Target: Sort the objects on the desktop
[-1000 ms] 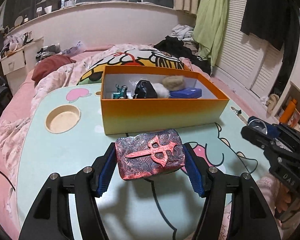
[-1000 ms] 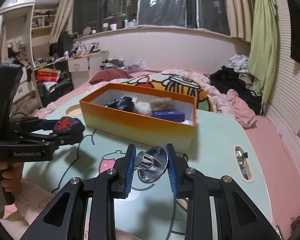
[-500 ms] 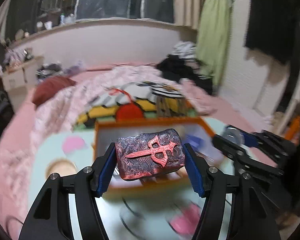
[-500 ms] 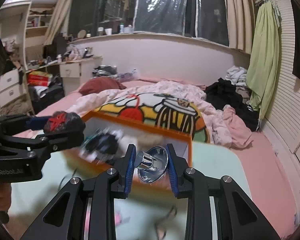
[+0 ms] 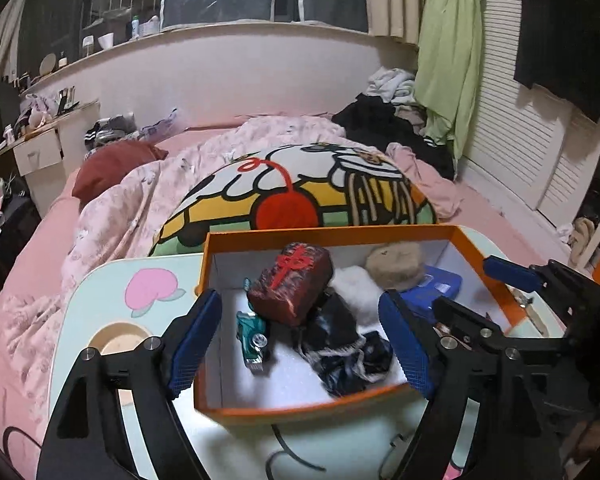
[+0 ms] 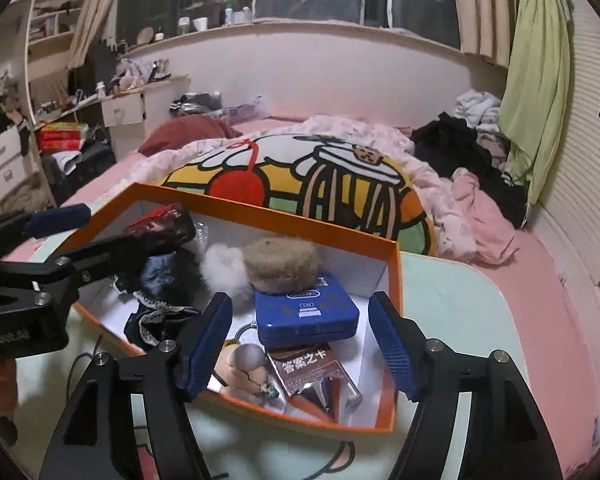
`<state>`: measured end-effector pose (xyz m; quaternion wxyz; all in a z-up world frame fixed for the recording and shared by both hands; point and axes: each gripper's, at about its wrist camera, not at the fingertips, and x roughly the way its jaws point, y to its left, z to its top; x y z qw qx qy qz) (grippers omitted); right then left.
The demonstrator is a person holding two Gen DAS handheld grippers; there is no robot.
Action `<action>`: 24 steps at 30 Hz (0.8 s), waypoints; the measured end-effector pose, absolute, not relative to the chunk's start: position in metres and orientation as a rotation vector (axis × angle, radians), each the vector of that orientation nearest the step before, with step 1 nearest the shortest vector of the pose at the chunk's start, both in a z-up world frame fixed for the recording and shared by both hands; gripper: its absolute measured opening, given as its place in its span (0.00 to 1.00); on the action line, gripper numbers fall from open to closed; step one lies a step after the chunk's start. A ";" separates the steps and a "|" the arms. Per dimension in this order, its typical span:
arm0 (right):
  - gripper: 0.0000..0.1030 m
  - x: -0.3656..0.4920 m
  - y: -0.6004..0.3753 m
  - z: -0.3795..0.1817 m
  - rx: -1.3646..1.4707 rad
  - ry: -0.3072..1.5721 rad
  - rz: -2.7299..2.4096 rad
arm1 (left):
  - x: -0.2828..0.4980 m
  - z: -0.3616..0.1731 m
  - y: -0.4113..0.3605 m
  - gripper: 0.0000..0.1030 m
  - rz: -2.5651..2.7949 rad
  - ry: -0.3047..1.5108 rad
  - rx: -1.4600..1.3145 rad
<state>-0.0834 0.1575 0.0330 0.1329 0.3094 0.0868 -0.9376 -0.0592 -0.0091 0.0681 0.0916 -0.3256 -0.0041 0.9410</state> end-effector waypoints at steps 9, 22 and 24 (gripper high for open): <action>0.84 -0.014 0.189 0.031 0.961 -0.061 -2.657 | 0.009 0.053 -0.014 0.79 2.792 -0.028 -1.017; 1.00 0.009 0.171 -0.025 1.283 0.101 -2.601 | 0.015 -0.005 0.000 1.00 2.779 0.096 -1.331; 1.00 0.011 0.170 -0.025 1.281 0.120 -2.603 | 0.017 -0.005 -0.001 1.00 2.790 0.084 -1.327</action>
